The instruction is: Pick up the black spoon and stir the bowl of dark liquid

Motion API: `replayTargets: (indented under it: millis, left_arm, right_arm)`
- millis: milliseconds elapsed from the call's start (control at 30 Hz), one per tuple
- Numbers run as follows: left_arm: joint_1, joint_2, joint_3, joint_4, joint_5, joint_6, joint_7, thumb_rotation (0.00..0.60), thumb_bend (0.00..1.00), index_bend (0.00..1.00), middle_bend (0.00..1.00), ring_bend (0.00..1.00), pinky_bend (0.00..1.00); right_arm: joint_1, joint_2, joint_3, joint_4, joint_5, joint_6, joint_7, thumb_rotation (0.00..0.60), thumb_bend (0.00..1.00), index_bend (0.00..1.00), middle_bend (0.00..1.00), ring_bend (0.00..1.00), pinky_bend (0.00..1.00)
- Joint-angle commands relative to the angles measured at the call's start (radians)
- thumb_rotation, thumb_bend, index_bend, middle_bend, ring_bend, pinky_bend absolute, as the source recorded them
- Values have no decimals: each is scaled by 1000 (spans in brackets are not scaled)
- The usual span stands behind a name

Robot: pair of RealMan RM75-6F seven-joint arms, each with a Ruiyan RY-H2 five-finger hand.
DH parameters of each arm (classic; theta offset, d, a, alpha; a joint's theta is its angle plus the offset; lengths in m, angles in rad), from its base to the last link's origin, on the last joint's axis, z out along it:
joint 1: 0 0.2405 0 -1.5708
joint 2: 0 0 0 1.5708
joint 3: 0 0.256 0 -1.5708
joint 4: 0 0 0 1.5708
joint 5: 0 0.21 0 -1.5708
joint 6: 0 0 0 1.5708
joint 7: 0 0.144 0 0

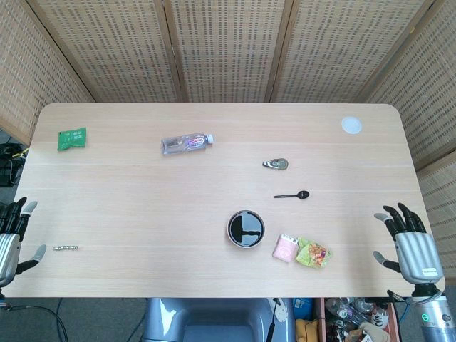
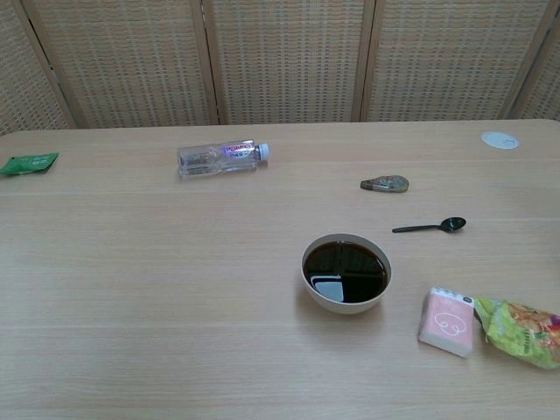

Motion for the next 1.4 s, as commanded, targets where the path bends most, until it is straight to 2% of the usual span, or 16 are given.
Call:
replayTargets:
  millis: [33, 900, 1133, 1400]
  left_arm:
    - [4, 0, 2, 1, 0, 4, -3, 600, 321, 0, 0, 0, 0]
    - [13, 3, 2, -8, 17, 16, -6, 600, 321, 0, 0, 0, 0]
    - [8, -2, 1, -4, 22, 9, -6, 600, 322, 0, 0, 0, 0]
    - [3, -9, 2, -3, 25, -1, -6, 600, 321, 0, 0, 0, 0]
  right_arm:
    - [1, -1, 1, 1, -1, 1, 2, 600, 215, 278, 252, 110, 184]
    - [-3, -13, -1, 18, -14, 20, 40, 600, 215, 278, 263, 119, 195]
    - [27, -2, 7, 2, -42, -1, 112, 600, 215, 278, 272, 129, 214]
    - [87, 5, 32, -4, -53, -55, 138, 600, 215, 278, 272, 130, 222]
